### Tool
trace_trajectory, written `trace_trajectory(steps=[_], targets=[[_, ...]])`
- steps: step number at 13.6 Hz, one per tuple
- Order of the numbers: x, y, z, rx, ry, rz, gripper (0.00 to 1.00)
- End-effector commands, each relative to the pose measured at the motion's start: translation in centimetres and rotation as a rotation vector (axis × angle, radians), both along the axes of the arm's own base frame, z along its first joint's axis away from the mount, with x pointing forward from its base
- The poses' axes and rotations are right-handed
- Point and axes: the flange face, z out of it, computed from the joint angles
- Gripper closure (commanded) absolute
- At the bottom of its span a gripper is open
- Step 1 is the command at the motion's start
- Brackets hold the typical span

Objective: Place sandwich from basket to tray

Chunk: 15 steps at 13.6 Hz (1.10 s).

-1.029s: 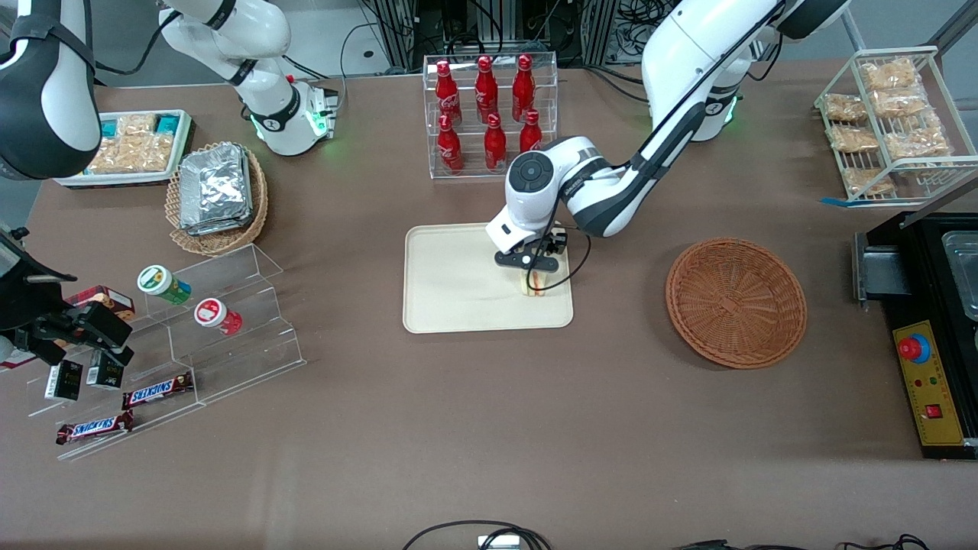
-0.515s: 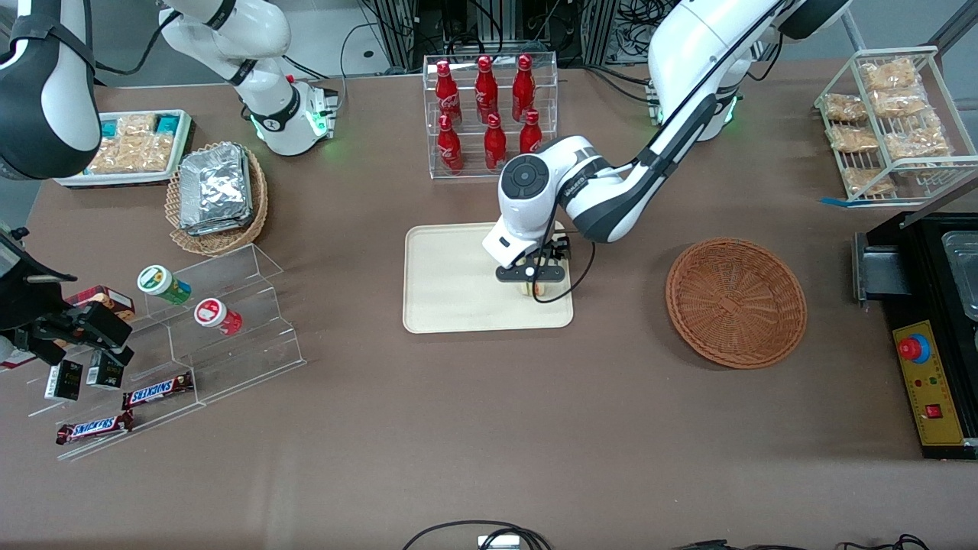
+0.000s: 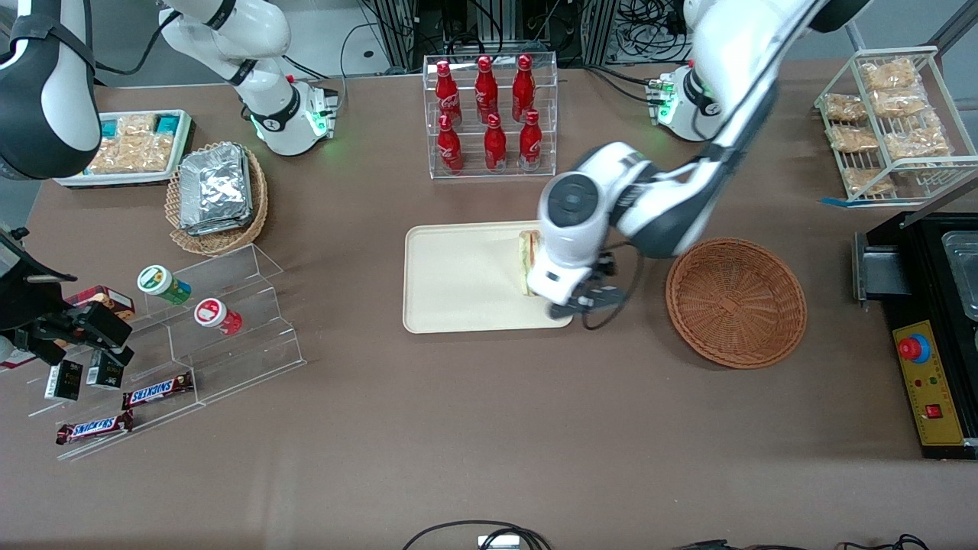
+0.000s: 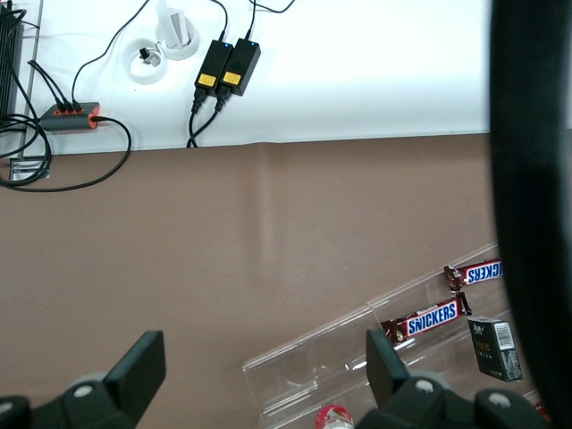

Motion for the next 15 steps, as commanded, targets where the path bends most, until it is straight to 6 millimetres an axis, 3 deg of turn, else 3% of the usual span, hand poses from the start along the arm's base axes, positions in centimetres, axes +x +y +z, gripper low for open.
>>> trace_trajectory(steps=[1, 4, 7, 9, 15], targets=[[1.7, 5.6, 2.6, 0.030, 0.009, 0.072, 0.01], [3.8, 11.8, 6.8, 0.027, 0.016, 0.034, 0.01], [4.9, 16.5, 10.5, 0.024, 0.105, -0.019, 0.00], [5.4, 19.4, 12.0, 0.004, 0.134, -0.031, 0.00], [3.1, 27.2, 17.9, -0.049, 0.169, -0.165, 0.00]])
